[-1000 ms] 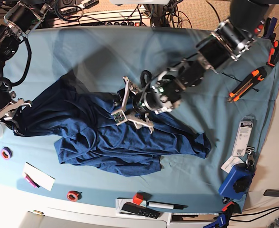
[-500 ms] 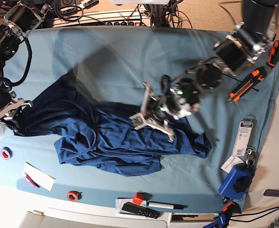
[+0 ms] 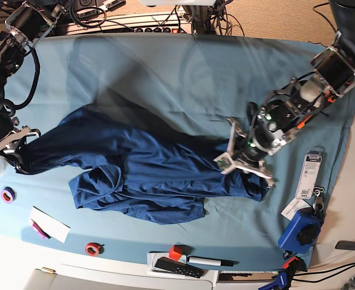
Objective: Layout the t-shirt on the table in an organized manner, then fold the t-shirt properly
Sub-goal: 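Pull the grasped fabric outward with the left gripper, spreading the t-shirt, then hold the t-shirt edge with the left gripper, right gripper holding the other end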
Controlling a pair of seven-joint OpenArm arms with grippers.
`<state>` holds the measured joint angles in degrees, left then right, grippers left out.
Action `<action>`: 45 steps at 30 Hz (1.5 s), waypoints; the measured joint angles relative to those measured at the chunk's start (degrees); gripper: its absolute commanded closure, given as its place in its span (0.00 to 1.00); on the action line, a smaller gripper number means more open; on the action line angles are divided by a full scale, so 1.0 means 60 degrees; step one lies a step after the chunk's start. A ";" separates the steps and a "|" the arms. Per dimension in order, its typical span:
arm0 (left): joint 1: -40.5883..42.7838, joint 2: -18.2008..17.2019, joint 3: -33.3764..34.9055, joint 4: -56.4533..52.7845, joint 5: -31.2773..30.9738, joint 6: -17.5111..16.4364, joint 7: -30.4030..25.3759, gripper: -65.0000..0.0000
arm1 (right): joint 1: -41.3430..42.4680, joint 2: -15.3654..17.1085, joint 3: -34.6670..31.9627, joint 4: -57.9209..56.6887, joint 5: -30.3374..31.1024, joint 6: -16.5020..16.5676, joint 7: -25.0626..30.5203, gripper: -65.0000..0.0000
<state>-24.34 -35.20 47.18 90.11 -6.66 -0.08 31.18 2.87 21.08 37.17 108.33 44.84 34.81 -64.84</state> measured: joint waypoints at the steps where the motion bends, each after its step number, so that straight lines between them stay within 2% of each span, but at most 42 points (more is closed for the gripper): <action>1: 0.0004 -0.0073 0.0000 0.0000 0.0022 0.0153 0.0051 0.75 | 0.0000 0.0004 0.0000 0.0000 0.0000 0.0000 -0.0004 1.00; 3: 0.0000 -0.0200 0.0000 0.0004 0.0233 0.0186 0.0288 0.64 | 0.0000 0.0004 0.0000 0.0000 -0.0004 0.0000 -0.0004 1.00; 4: 0.0007 -0.0226 0.0000 0.0000 0.0335 0.0189 0.0415 0.63 | 0.0000 0.0004 0.0000 0.0000 -0.0004 -0.0004 -0.0004 1.00; 8: 0.0011 -0.0244 0.0000 0.0000 0.0503 0.0178 0.0663 0.63 | 0.0000 0.0004 0.0000 0.0000 -0.0004 0.0000 -0.0004 1.00; 12: 0.0011 -0.0244 0.0000 0.0004 0.0495 -0.0393 0.0601 0.63 | 0.0000 0.0004 0.0000 0.0000 -0.0004 0.0000 -0.0004 1.00; 15: 0.0011 -0.0240 0.0000 0.0004 0.0699 -0.0448 0.0514 0.63 | 0.0000 0.0004 0.0000 0.0000 -0.0004 0.0000 -0.0004 1.00; 16: 0.0029 -0.0237 0.0004 0.0004 0.1089 -0.0270 0.0517 0.63 | 0.0000 0.0004 0.0000 0.0000 -0.0004 0.0000 -0.0004 1.00; 19: 0.0029 -0.0244 -0.0058 0.0011 0.2299 0.0827 0.0889 0.64 | 0.0000 0.0004 0.0000 0.0000 -0.0004 0.0000 -0.0004 1.00; 21: 0.0029 -0.0339 -0.0324 0.0011 0.2503 0.1195 0.0991 0.71 | 0.0000 0.0004 0.0000 0.0000 -0.0004 0.0000 -0.0004 1.00; 25: 0.0051 -0.0809 -0.1067 0.0011 0.2568 0.1446 0.0991 0.83 | -0.0004 0.0004 0.0000 0.0000 -0.0015 0.0000 0.0015 1.00; 29: 0.0047 -0.1282 -0.2025 0.0011 0.2404 0.1432 0.0991 0.84 | -0.0004 0.0004 0.0000 0.0000 -0.0018 -0.0004 0.0029 1.00; 30: 0.0036 -0.1366 -0.2255 0.0011 0.2098 0.1326 0.0991 0.84 | -0.0004 0.0004 0.0000 0.0000 -0.0018 -0.0004 0.0029 1.00; 31: 0.0015 -0.1432 -0.2473 0.0007 0.1577 0.0940 0.1002 0.84 | -0.0004 0.0004 0.0000 0.0000 -0.0022 -0.0004 0.0029 1.00; 33: -0.0004 -0.1475 -0.2867 0.0004 0.0211 -0.0372 0.1016 0.83 | 0.0000 0.0000 0.0000 0.0000 -0.0007 -0.0004 0.0029 1.00; 35: 0.0047 -0.1424 -0.3100 0.0004 -0.1122 -0.1741 0.0703 0.75 | 0.0000 0.0000 0.0000 0.0000 -0.0007 -0.0004 0.0029 1.00; 37: 0.0084 -0.1290 -0.3191 0.0022 -0.1708 -0.3020 0.0229 0.65 | 0.0000 0.0004 0.0000 0.0000 -0.0007 -0.0004 0.0029 1.00; 40: 0.0062 -0.0951 -0.3224 0.0025 -0.1661 -0.3854 -0.0251 0.52 | 0.0000 0.0004 0.0000 0.0000 -0.0007 -0.0004 0.0029 1.00; 45: 0.0106 0.0022 -0.3238 -0.0189 -0.1453 -0.4466 -0.0284 0.50 | 0.0000 0.0000 0.0000 0.0000 -0.0004 -0.0004 0.0029 1.00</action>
<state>-23.70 -35.07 27.75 88.97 -15.38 -26.87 29.47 2.87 21.08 37.17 108.33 44.82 34.79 -64.66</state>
